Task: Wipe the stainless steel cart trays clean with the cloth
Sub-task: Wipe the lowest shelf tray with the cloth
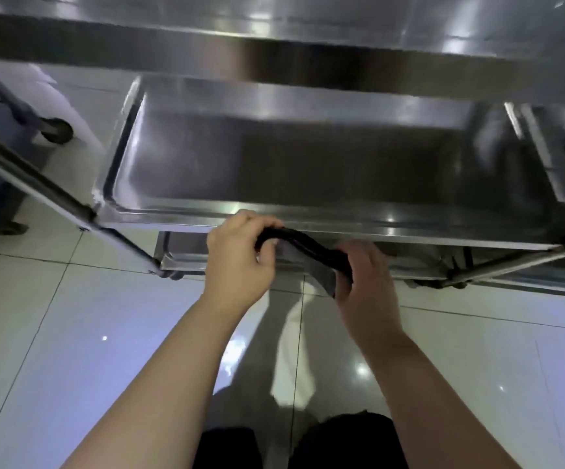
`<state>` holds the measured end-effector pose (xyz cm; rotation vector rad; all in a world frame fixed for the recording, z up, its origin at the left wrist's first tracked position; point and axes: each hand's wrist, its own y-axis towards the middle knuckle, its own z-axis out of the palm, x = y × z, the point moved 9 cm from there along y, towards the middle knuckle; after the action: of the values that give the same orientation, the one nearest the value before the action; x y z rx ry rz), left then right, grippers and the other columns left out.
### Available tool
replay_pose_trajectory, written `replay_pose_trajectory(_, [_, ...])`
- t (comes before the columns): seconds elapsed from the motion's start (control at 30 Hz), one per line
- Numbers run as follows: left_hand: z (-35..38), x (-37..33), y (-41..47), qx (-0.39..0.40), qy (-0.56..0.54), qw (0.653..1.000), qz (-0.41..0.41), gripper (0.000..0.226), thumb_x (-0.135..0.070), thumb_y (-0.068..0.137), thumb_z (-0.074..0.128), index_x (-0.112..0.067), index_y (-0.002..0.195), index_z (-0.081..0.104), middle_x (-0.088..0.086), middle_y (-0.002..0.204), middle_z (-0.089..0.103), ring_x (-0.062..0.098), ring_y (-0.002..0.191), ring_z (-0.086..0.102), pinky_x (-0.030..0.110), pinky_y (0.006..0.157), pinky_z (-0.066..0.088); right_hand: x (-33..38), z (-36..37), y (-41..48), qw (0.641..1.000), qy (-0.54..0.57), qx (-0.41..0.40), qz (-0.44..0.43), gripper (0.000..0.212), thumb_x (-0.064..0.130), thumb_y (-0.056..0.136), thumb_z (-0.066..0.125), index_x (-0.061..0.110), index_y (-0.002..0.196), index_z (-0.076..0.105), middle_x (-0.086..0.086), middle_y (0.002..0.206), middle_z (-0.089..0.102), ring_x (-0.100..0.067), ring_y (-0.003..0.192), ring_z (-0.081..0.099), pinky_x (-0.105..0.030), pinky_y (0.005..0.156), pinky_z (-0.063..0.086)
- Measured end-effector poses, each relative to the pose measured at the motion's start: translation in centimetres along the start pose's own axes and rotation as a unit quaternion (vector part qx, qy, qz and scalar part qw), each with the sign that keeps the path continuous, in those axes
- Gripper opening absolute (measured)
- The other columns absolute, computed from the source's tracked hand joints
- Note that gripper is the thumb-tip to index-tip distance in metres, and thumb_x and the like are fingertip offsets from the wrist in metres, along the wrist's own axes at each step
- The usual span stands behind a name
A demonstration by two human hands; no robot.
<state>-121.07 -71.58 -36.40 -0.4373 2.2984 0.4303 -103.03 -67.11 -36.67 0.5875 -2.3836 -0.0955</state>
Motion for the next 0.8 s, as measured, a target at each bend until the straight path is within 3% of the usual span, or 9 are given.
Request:
replay_pose_trajectory(0.13, [2.4,2.8,1.4,-0.026,0.033,0.998,0.045,0.024,-0.016,0.080,0.060,-0.020,0.100,0.073,-0.003,0.097,0.065,0.025,0.097,0.062,0.049,0.087,0.049,-2.4,3.1,2.4,0.999,0.006,-0.022,-0.043,0.037,-0.015,0.075,0.058,0.002,0.107,0.065,-0.008,0.100,0.062,-0.027,0.094,0.057,-0.039,0.087,0.046])
replay_pose_trajectory(0.23, [3.7,4.8,1.9,-0.036,0.015,0.997,0.064,0.020,-0.009,0.082,0.069,-0.018,0.100,0.073,-0.011,0.093,0.059,0.022,0.097,0.061,0.048,0.091,0.048,-4.4,4.7,3.2,0.998,0.052,-0.007,-0.037,0.036,-0.008,0.082,0.057,0.012,0.111,0.062,0.005,0.104,0.057,-0.019,0.100,0.054,-0.037,0.092,0.045])
replay_pose_trajectory(0.3, [4.3,5.5,2.1,-0.036,-0.017,0.997,0.065,0.020,-0.007,0.083,0.072,-0.019,0.099,0.074,-0.019,0.089,0.055,0.011,0.095,0.059,0.035,0.092,0.046,-5.3,5.0,3.5,0.997,0.074,-0.004,-0.026,0.040,-0.004,0.085,0.057,0.025,0.112,0.056,0.014,0.104,0.053,-0.012,0.101,0.053,-0.030,0.093,0.044])
replay_pose_trajectory(0.37, [4.4,5.4,2.6,-0.030,-0.054,0.996,0.060,0.019,-0.007,0.084,0.071,-0.020,0.097,0.074,-0.022,0.088,0.055,-0.007,0.089,0.055,0.009,0.085,0.039,-5.8,4.5,4.1,0.995,0.099,-0.005,0.005,0.047,0.001,0.087,0.057,0.038,0.113,0.049,0.015,0.107,0.052,-0.002,0.101,0.052,-0.018,0.091,0.041])
replay_pose_trajectory(0.43, [4.0,4.5,4.1,-0.038,-0.079,0.994,0.062,0.016,-0.012,0.083,0.070,-0.021,0.097,0.074,-0.020,0.088,0.058,-0.009,0.087,0.054,0.002,0.078,0.035,-5.9,3.3,6.0,0.995,0.096,-0.015,0.022,0.048,0.006,0.089,0.059,0.043,0.116,0.045,0.009,0.112,0.053,-0.001,0.101,0.053,-0.014,0.088,0.038])
replay_pose_trajectory(0.53, [4.4,3.7,9.0,-0.045,-0.041,0.998,0.034,0.017,-0.019,0.086,0.069,-0.016,0.102,0.074,0.001,0.094,0.070,0.018,0.094,0.063,0.017,0.075,0.039,-5.9,2.3,11.1,0.999,0.027,-0.033,0.012,0.041,0.008,0.089,0.060,0.032,0.120,0.049,-0.004,0.115,0.058,-0.024,0.106,0.057,-0.033,0.090,0.048])
replay_pose_trajectory(0.6, [6.3,4.0,12.7,0.004,0.037,0.999,0.012,0.022,-0.022,0.090,0.065,-0.016,0.111,0.071,0.010,0.111,0.069,0.030,0.105,0.061,0.025,0.081,0.043,-6.2,3.0,14.4,0.999,-0.039,-0.012,0.026,0.039,0.009,0.090,0.058,0.026,0.124,0.050,-0.010,0.120,0.058,-0.033,0.112,0.054,-0.043,0.094,0.047])
replay_pose_trajectory(0.7, [8.8,5.6,15.2,0.090,0.125,0.988,-0.018,0.029,-0.030,0.095,0.060,-0.025,0.124,0.064,0.006,0.132,0.058,0.030,0.123,0.050,0.036,0.101,0.042,-8.2,5.1,15.6,0.971,-0.210,0.065,0.093,0.049,0.024,0.096,0.055,0.024,0.142,0.038,-0.011,0.147,0.039,-0.035,0.138,0.029,-0.048,0.112,0.028])
replay_pose_trajectory(0.8, [6.9,6.7,15.7,0.033,0.141,0.989,-0.019,0.034,-0.037,0.096,0.056,-0.026,0.128,0.061,0.005,0.136,0.054,0.031,0.128,0.044,0.038,0.101,0.038,-6.4,5.4,14.5,0.960,-0.275,0.020,0.035,0.055,0.032,0.099,0.048,0.026,0.150,0.029,-0.006,0.162,0.013,-0.033,0.149,-0.001,-0.053,0.119,0.001])
